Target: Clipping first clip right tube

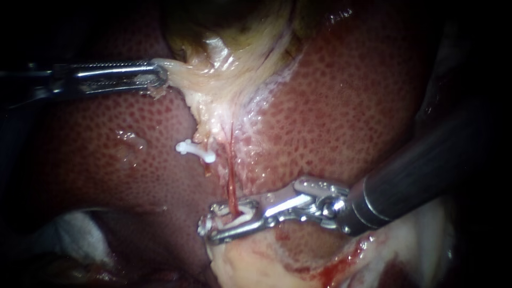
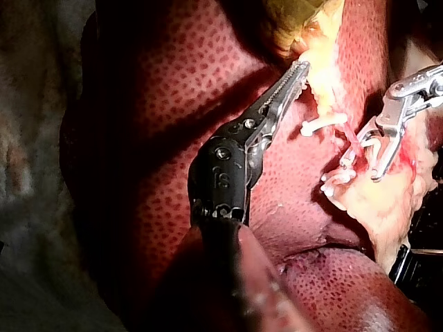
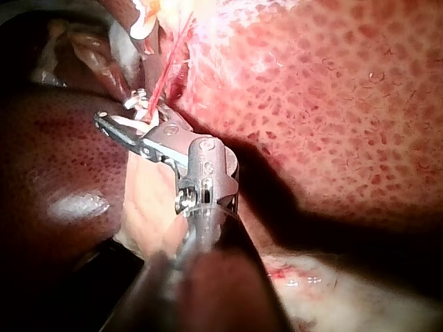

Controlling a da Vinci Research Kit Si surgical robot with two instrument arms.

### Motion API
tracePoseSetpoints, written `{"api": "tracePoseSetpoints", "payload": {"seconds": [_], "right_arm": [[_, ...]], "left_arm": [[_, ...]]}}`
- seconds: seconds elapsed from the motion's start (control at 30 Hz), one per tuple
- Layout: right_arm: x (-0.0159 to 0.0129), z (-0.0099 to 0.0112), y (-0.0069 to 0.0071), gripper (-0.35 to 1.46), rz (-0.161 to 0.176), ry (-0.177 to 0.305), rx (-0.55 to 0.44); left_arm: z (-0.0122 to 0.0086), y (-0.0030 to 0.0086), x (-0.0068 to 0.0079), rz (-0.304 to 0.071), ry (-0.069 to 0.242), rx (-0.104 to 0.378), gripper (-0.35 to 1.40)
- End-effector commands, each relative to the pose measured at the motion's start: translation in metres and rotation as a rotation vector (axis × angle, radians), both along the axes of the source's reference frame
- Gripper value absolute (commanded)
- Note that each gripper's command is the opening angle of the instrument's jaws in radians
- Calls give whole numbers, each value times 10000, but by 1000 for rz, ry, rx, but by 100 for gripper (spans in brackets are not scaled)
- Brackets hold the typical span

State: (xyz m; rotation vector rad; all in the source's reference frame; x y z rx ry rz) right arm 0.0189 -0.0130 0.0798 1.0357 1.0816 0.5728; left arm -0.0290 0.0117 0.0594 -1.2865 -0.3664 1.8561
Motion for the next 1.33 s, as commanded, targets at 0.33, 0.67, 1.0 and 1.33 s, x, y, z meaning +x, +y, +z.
{"api": "tracePoseSetpoints", "payload": {"seconds": [0.33, 0.67, 1.0, 1.33], "right_arm": [[-7, 1, 2, -13, -6, -12, 36], [-21, 7, 9, -35, 12, -81, 114], [-21, 3, 4, -35, -7, -98, 110], [-22, 4, 5, -35, -10, -96, 111]], "left_arm": [[0, 0, 0, 0, 0, 0, -35], [0, 0, 0, 0, 0, 0, -35], [0, 0, 1, 0, 0, 0, -35], [0, 0, 1, 0, -1, 0, -35]]}}
